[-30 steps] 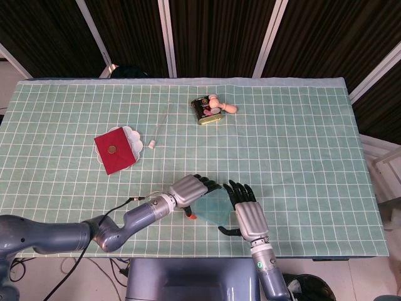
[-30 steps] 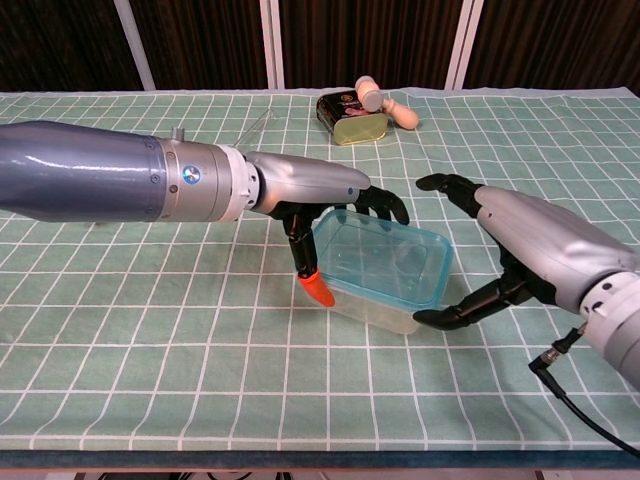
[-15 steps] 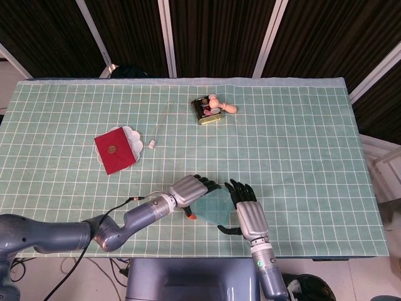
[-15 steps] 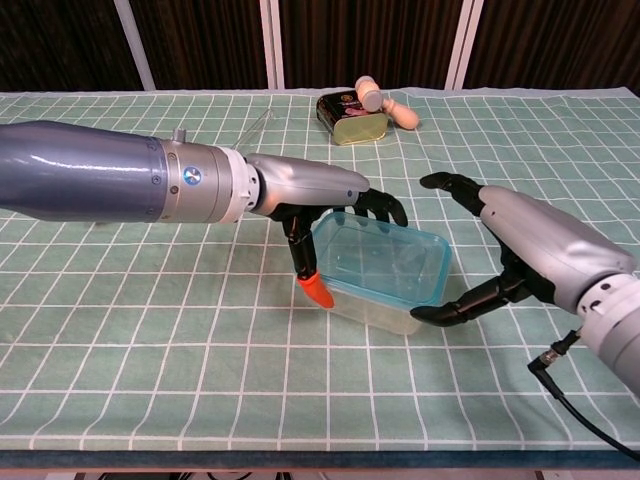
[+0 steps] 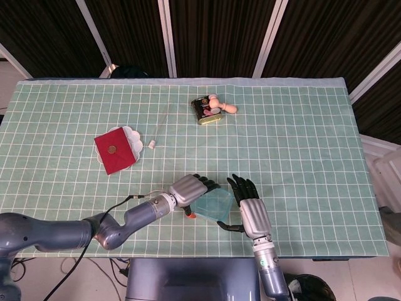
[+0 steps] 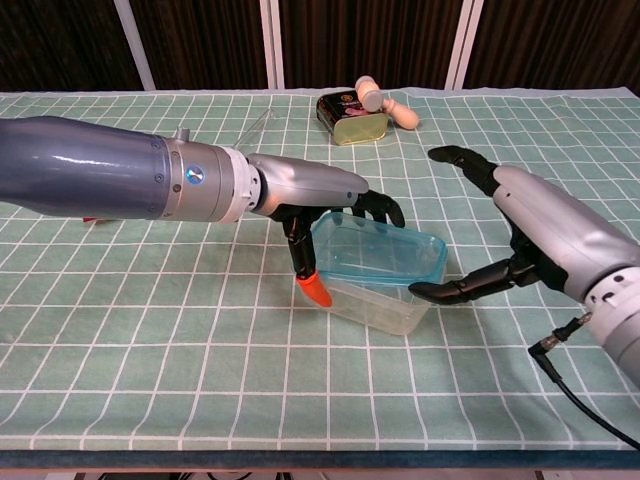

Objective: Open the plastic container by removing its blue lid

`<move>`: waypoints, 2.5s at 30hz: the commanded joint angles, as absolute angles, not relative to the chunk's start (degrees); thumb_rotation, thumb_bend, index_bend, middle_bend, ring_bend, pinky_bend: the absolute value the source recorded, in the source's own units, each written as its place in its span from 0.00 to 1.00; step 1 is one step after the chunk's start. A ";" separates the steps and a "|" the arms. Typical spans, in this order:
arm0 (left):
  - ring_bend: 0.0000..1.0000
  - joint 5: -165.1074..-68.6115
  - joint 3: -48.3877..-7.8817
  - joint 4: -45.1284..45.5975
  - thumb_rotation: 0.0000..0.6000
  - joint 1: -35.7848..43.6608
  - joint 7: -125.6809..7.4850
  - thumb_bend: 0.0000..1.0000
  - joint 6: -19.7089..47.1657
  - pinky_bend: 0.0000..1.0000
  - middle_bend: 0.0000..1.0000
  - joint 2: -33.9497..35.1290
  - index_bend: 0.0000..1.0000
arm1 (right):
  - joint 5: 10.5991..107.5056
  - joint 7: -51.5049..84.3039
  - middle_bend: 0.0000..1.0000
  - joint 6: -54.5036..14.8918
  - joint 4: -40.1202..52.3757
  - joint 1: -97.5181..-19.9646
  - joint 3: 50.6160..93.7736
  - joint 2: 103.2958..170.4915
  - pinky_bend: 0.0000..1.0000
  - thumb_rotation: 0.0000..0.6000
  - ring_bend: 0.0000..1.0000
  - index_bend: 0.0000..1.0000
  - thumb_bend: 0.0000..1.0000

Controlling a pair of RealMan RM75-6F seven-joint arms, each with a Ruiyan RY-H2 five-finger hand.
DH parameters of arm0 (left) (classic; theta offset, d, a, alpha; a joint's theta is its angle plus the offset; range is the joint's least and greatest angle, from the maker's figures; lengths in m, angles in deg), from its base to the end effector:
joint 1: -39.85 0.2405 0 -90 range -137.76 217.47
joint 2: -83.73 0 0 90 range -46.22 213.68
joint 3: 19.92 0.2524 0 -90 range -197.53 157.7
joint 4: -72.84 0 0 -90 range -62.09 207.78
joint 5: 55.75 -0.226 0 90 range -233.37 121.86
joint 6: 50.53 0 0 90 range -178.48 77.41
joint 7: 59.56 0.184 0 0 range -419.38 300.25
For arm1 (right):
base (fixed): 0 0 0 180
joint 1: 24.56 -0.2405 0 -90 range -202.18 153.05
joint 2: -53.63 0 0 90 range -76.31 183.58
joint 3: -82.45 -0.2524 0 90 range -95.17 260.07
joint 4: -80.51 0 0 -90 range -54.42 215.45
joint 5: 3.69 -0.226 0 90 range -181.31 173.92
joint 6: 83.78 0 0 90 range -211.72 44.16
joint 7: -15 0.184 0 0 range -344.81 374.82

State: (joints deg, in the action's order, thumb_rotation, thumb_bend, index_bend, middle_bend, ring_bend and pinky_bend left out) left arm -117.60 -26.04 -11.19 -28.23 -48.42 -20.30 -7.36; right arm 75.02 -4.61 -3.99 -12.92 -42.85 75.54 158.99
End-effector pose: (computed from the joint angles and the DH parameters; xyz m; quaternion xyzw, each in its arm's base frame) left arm -0.0100 0.3505 -0.1333 -0.8916 -0.3151 -0.2731 0.1764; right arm -0.1246 -0.2598 -0.0602 0.5679 -0.4856 0.5073 0.4293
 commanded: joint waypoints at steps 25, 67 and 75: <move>0.25 -113.61 -26.37 -12.71 1.00 -29.37 -50.00 0.20 -20.28 0.39 0.22 -6.48 0.25 | 83.03 3.22 0.00 -2.19 -2.57 -42.31 77.90 160.08 0.00 1.00 0.00 0.00 0.34; 0.12 -111.11 -24.94 -12.55 1.00 -31.18 -48.18 0.02 -19.52 0.28 0.07 -6.83 0.10 | 81.76 3.23 0.00 -3.15 -1.05 -42.62 75.55 162.77 0.00 1.00 0.00 0.00 0.33; 0.07 -111.09 -24.90 -12.51 1.00 -31.26 -48.14 0.02 -19.33 0.23 0.02 -6.97 0.05 | 82.04 3.04 0.00 -3.06 -1.65 -42.86 75.37 162.79 0.00 1.00 0.00 0.00 0.33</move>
State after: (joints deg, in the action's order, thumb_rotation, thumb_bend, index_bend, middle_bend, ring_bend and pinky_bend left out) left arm -111.10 -24.91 -12.50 -31.26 -48.14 -19.33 -6.96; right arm 82.06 3.06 -3.06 -1.60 -42.86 75.38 162.81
